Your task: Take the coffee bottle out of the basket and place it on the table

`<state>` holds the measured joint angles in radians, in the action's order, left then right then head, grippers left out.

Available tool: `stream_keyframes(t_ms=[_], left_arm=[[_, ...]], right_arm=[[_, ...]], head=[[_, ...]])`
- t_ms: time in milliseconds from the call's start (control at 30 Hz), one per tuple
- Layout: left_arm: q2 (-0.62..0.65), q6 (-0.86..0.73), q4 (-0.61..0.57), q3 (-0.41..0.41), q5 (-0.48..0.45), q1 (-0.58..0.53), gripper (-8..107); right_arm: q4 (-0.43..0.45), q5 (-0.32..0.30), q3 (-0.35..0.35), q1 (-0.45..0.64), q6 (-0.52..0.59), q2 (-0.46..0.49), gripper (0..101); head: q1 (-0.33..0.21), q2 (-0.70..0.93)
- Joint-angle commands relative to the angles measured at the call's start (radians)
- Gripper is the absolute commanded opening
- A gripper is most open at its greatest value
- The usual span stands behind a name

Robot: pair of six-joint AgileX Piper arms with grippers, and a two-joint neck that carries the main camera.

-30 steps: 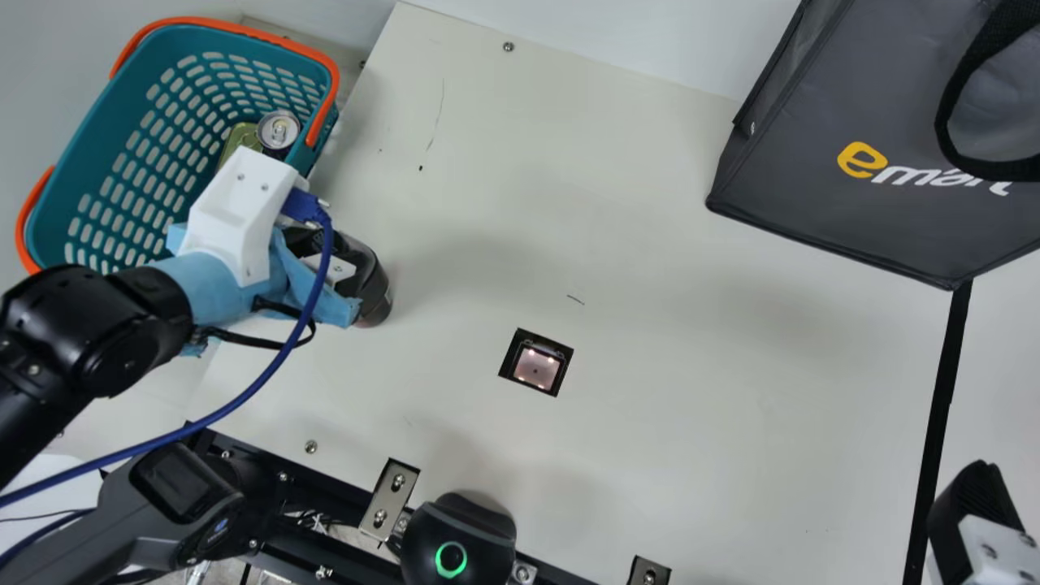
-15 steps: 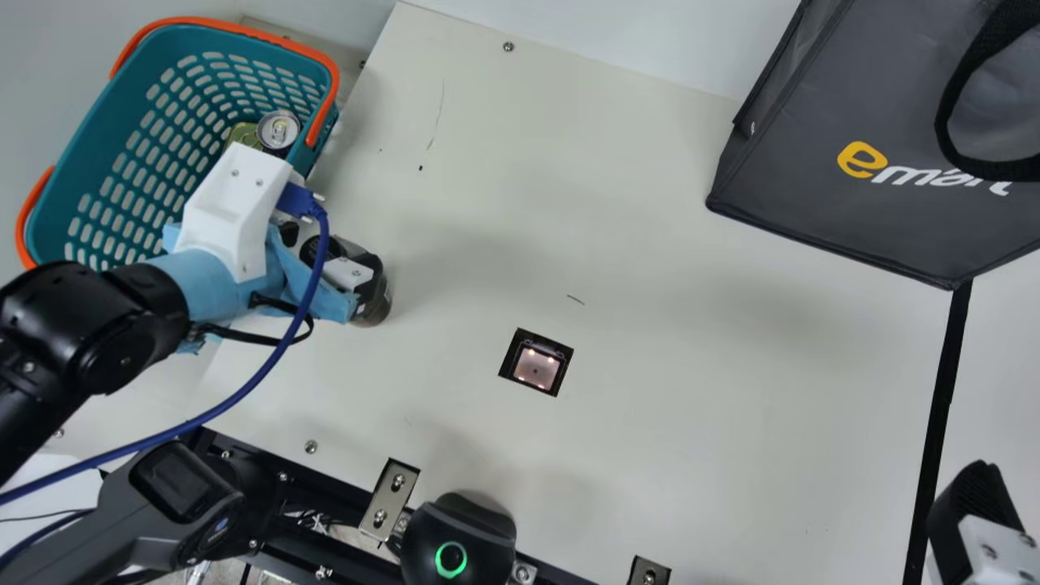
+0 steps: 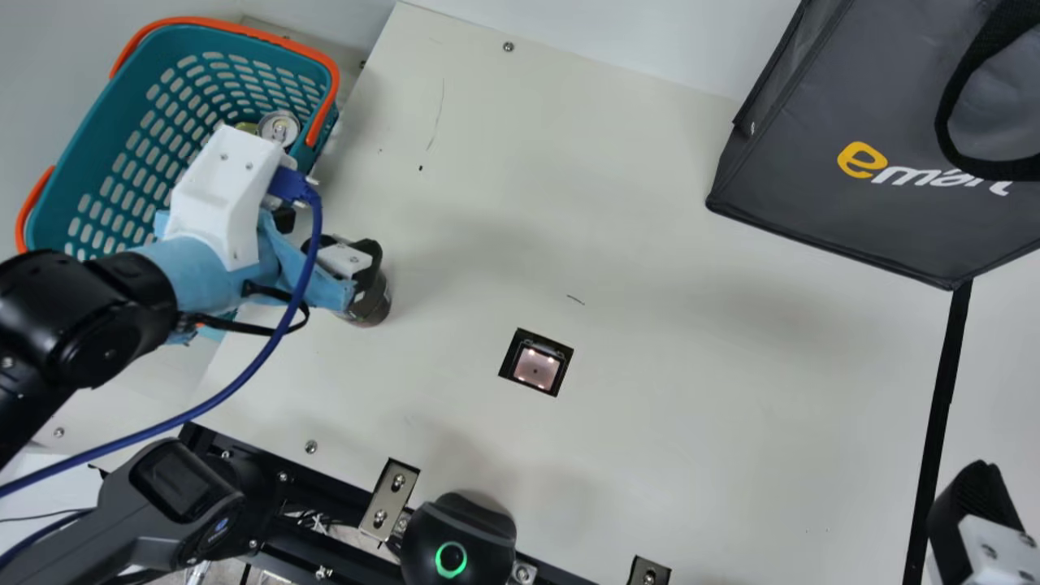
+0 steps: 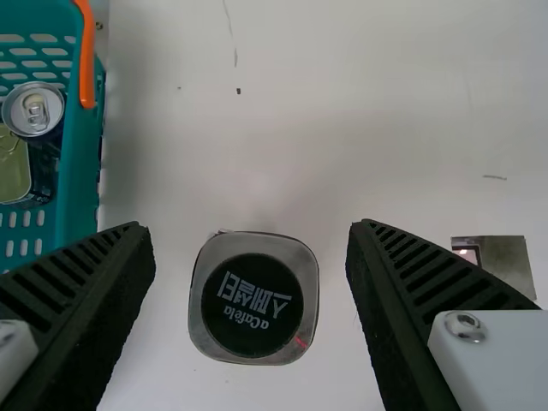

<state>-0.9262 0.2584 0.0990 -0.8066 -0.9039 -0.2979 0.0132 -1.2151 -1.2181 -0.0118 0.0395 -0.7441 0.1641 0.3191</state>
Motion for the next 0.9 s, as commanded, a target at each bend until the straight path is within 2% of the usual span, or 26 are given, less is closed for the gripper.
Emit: stream_keyframes(t_ms=[0, 433, 867], left_arm=[[0.001, 0.0, 0.001, -0.009, -0.003, 0.002, 90], [0.008, -0.001, 0.002, -0.065, -0.015, 0.022, 90], [0.007, 0.0, 0.004, -0.065, -0.017, 0.022, 90]], right_arm=[[0.0, 0.0, 0.0, 0.0, 0.0, 0.0, 91], [0.0, 0.0, 0.0, 0.0, 0.0, 0.0, 91], [0.0, 0.0, 0.0, 0.0, 0.0, 0.0, 91]], head=[[-0.026, 0.002], [-0.026, 0.002], [-0.026, 0.002]])
